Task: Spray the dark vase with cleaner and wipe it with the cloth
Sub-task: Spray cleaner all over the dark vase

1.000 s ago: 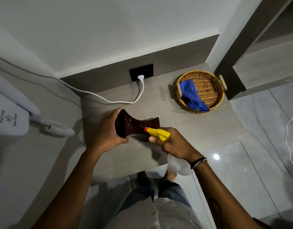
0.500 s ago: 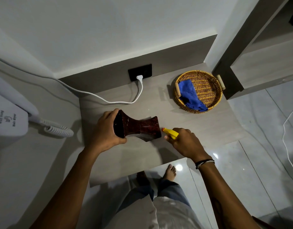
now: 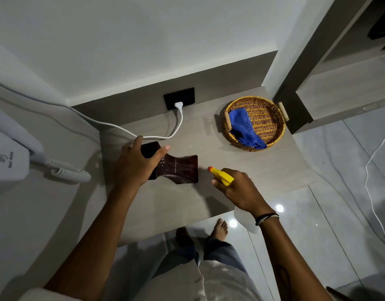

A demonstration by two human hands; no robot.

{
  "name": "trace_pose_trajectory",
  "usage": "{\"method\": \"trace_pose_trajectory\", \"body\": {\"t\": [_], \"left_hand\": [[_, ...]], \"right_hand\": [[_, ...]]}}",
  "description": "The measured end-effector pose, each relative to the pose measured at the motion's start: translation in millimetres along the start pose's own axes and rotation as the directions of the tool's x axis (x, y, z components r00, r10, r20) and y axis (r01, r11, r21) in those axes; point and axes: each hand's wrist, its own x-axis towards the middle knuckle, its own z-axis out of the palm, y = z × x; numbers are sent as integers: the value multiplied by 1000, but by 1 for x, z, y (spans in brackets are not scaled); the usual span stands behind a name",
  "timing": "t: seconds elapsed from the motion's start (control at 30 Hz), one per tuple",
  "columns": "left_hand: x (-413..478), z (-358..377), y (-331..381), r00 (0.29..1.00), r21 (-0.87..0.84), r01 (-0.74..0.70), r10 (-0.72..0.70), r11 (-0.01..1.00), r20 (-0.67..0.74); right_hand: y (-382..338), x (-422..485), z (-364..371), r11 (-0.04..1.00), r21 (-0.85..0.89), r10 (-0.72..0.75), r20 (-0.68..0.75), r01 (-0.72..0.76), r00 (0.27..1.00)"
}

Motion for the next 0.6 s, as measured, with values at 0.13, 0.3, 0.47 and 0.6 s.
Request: {"method": "trace_pose_trajectory", "body": {"t": [0.13,0.3,0.47,0.6], "left_hand": [[1,4,2,1000,63,-28,28,998,10],[-3,-1,-2,975,0,-81,79,997,210],[-2,-7,-3,928,56,-302,279,952,247],[3,-4,-4,925,-20,-339,337,941,177]], "right_hand": [[4,-1,-5,1000,13,-18,21,17,1000],[4,0,-8,998,33,-46,42,44,998],[-16,7,-6,978,163,-138,58,127,989],[-38,19,-2,955,248,-182,50,164,982]]}}
